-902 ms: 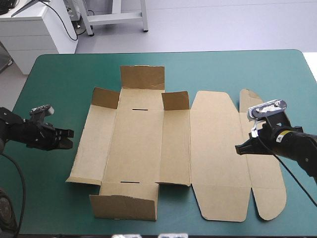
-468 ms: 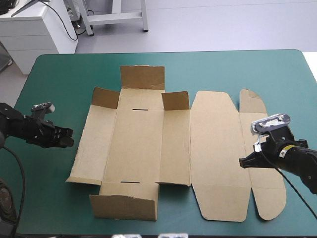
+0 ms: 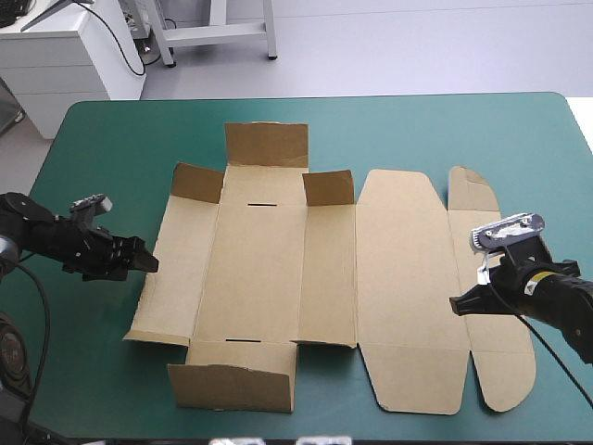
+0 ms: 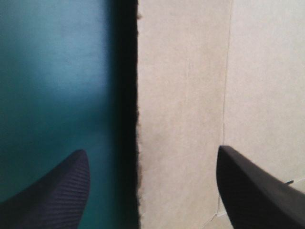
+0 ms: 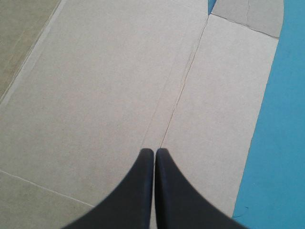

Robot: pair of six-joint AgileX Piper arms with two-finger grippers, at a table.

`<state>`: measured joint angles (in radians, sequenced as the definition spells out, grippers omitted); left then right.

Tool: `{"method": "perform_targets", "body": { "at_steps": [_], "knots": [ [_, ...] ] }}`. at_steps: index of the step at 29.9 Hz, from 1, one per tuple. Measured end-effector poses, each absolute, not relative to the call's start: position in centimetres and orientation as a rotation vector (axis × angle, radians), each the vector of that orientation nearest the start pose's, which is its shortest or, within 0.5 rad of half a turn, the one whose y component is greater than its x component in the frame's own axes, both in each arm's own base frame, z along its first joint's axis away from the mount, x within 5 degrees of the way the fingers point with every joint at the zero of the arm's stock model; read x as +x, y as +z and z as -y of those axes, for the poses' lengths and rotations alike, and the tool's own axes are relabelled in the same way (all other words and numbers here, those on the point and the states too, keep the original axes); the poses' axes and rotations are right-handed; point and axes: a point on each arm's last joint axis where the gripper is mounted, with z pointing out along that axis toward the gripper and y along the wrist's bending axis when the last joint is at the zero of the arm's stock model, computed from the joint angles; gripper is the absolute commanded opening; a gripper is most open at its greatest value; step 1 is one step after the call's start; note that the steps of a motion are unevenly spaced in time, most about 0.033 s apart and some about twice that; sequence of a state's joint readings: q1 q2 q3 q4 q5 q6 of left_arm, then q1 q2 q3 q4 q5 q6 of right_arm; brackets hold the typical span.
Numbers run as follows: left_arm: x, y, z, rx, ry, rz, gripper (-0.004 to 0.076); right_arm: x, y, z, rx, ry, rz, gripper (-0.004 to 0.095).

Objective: Fold the box

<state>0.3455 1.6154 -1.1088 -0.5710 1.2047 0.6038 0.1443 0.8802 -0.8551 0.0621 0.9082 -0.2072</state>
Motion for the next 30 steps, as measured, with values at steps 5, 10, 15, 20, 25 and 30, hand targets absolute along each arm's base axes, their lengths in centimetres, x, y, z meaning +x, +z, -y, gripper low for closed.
{"method": "perform_targets", "body": {
  "at_steps": [5, 10, 15, 20, 25, 30],
  "knots": [
    [29.5, 22.4, -3.6, 0.104, -0.787, -2.922, 0.0531, 15.7, 33.5, -2.7, -0.401, 0.041, -2.383, -0.0002],
    [30.2, 21.1, -1.4, 0.111, -0.858, -2.967, 0.0531, 15.7, 33.5, -2.6, -0.407, 0.022, -2.382, -0.0002],
    [30.4, 21.3, 0.9, 0.07, -0.94, -2.96, 0.0512, 15.7, 33.5, -2.6, -0.408, 0.02, -2.382, -0.0002],
    [30.5, 21.4, 1.9, 0.011, -0.972, -2.972, 0.016, 15.7, 33.5, -2.6, -0.408, 0.02, -2.382, -0.0002],
    [30.4, 21.3, 1.8, -0.029, -0.958, -2.99, -0.0008, 15.7, 33.5, -2.6, -0.407, 0.02, -2.381, -0.0002],
    [30.0, 22.4, 1.7, -0.012, -0.912, -2.973, -0.0008, 15.7, 33.5, -2.6, -0.408, 0.02, -2.383, -0.0002]
  ]
}}
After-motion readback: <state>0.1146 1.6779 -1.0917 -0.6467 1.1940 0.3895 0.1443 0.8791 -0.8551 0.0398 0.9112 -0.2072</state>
